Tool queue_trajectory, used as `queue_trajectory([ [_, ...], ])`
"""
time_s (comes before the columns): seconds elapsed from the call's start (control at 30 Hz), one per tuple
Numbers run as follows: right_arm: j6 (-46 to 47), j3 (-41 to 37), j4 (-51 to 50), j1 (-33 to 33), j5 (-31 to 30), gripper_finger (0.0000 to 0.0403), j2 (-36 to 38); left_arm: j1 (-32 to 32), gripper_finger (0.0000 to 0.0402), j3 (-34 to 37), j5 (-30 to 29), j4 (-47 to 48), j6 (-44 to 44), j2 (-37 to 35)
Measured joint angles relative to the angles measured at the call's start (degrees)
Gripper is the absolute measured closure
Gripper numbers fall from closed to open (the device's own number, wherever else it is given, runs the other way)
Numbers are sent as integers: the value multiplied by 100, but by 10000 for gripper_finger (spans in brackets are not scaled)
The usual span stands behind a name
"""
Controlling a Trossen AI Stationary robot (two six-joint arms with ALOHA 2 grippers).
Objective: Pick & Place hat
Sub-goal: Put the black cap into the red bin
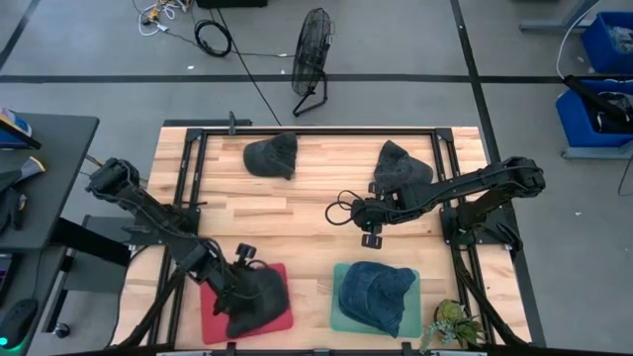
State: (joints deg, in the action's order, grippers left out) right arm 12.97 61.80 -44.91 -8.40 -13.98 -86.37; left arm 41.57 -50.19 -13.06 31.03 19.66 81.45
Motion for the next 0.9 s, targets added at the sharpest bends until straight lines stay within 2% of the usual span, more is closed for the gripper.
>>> queue_trajectory([
  [0.23,2,0,0,0,0,273,0,-399,329,0,-4,1,326,0],
  [0.57,2,0,-1,-4,0,273,0,-539,235,0,51,51,499,-2],
  [0.73,2,0,-1,-4,0,273,0,-492,217,-41,148,-102,-76,-4],
  [0.9,2,0,9,-4,7,273,0,-548,225,-669,17,442,-593,-75],
])
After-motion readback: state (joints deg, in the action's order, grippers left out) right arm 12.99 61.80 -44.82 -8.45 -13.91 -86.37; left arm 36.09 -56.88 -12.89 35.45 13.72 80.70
